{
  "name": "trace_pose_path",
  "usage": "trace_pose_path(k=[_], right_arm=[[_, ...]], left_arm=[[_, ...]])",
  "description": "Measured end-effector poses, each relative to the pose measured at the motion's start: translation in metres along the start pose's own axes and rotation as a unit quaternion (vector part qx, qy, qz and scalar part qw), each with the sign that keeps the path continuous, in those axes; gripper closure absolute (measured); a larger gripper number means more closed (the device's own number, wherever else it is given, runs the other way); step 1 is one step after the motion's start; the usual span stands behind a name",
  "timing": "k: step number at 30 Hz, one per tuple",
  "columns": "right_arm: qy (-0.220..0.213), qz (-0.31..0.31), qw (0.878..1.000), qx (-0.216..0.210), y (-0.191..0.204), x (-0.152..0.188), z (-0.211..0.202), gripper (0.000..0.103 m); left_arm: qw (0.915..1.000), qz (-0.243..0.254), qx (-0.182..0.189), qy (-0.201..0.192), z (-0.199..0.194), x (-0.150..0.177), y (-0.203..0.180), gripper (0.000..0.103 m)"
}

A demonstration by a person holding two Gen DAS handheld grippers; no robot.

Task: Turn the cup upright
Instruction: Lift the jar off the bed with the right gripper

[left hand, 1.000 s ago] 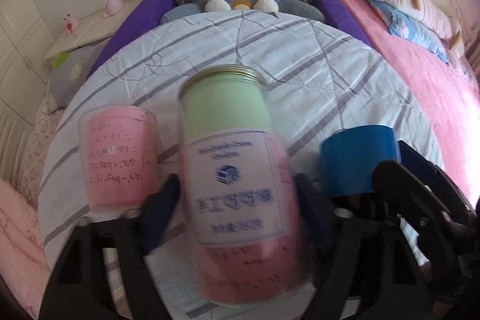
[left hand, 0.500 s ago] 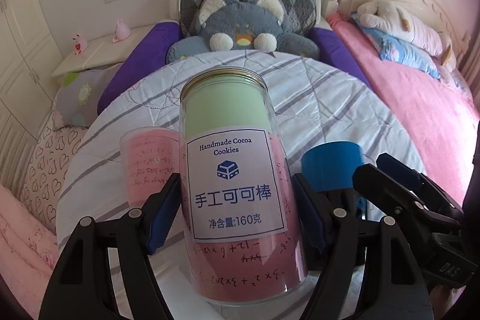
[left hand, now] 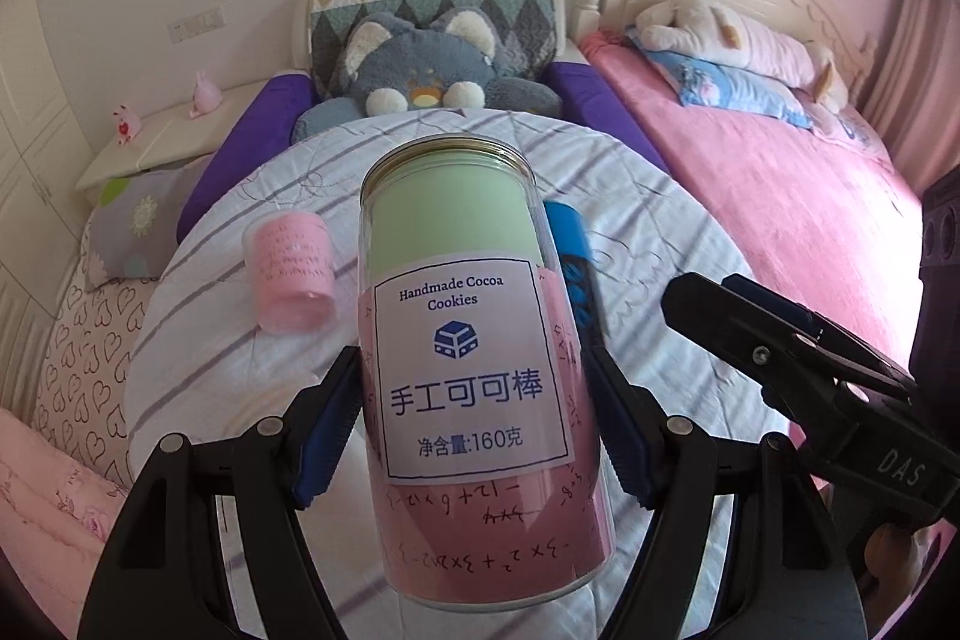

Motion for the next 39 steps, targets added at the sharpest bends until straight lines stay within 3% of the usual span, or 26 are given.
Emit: trace_pose_path(k=[5,14,27,33,39], right_arm=[[0.008,0.011,1.000,0.016,0.002,0.013,-0.028,0.019],[0.053,0.041,0.998,0.012,0.005,0.044,-0.041,0.019],[0.118,0.101,0.988,0.002,-0.002,0.071,-0.020,0.019],[0.151,0.107,0.983,0.008,-0.001,0.082,-0.002,0.019],[0.170,0.102,0.980,0.004,0.006,0.088,0.005,0.020]], left_arm=[[0.9995,0.010,0.029,0.011,-0.020,0.018,-0.016,0.029],[0.9980,0.032,0.042,0.034,-0.040,0.057,-0.031,0.029],[0.9948,0.051,0.058,0.068,-0.020,0.086,-0.036,0.030],[0.9943,0.057,0.052,0.073,-0.022,0.090,-0.030,0.019],[0.9931,0.061,0.058,0.082,-0.033,0.100,-0.021,0.015]])
Point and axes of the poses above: each gripper's, at about its wrist camera, not at the fingertips, and z roughly the way its jaws point, y to its left, x to its underside, the point moved 1 cm from there along z, roughly the way its jaws point, and after that the axes turned 14 degrees about -y, right-handed, at the moved point
